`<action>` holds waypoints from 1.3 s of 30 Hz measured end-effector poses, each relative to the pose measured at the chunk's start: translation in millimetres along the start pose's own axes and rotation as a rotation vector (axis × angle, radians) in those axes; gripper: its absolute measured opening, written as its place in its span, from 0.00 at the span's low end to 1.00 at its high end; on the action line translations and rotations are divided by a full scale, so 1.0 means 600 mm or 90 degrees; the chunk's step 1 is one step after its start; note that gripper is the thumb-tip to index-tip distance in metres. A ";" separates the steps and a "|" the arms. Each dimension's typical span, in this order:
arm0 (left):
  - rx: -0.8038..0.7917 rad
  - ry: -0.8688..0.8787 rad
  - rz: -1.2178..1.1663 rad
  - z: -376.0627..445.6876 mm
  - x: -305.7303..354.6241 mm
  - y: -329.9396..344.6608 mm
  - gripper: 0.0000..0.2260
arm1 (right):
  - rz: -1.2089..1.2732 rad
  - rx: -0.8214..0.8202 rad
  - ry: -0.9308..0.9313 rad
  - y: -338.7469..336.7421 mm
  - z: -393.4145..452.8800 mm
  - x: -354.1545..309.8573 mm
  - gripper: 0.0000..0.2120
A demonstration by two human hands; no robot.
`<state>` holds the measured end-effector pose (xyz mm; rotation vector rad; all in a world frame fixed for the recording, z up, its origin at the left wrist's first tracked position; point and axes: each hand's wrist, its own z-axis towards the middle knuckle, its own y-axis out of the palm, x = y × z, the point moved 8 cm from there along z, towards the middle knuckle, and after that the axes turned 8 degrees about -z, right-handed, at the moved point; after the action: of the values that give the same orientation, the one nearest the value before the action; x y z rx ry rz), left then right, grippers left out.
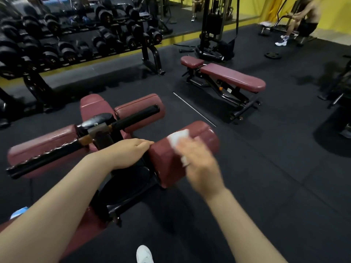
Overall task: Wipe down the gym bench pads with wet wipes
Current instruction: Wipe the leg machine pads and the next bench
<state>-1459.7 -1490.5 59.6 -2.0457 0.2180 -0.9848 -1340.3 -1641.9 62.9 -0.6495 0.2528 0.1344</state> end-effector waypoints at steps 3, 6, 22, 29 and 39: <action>0.003 -0.013 -0.015 0.007 -0.006 0.004 0.19 | 0.069 -0.125 -0.187 0.027 -0.026 -0.095 0.20; -0.012 -0.017 -0.034 0.008 -0.013 0.006 0.19 | 0.023 -0.097 -0.102 0.007 0.003 -0.004 0.19; 0.094 0.070 -0.060 -0.062 0.013 -0.020 0.21 | 0.229 0.020 0.583 -0.099 0.010 0.163 0.12; 0.223 0.189 -0.147 -0.153 0.036 -0.046 0.18 | 0.413 -0.098 0.519 -0.073 0.057 0.038 0.05; 0.310 0.168 -0.297 -0.365 -0.122 -0.102 0.11 | 0.511 -0.371 0.354 0.060 0.075 -0.316 0.05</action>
<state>-1676.4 -1551.2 139.1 -1.5390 -0.3513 -1.4327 -1521.4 -1594.2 128.6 -1.1317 1.0326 0.8254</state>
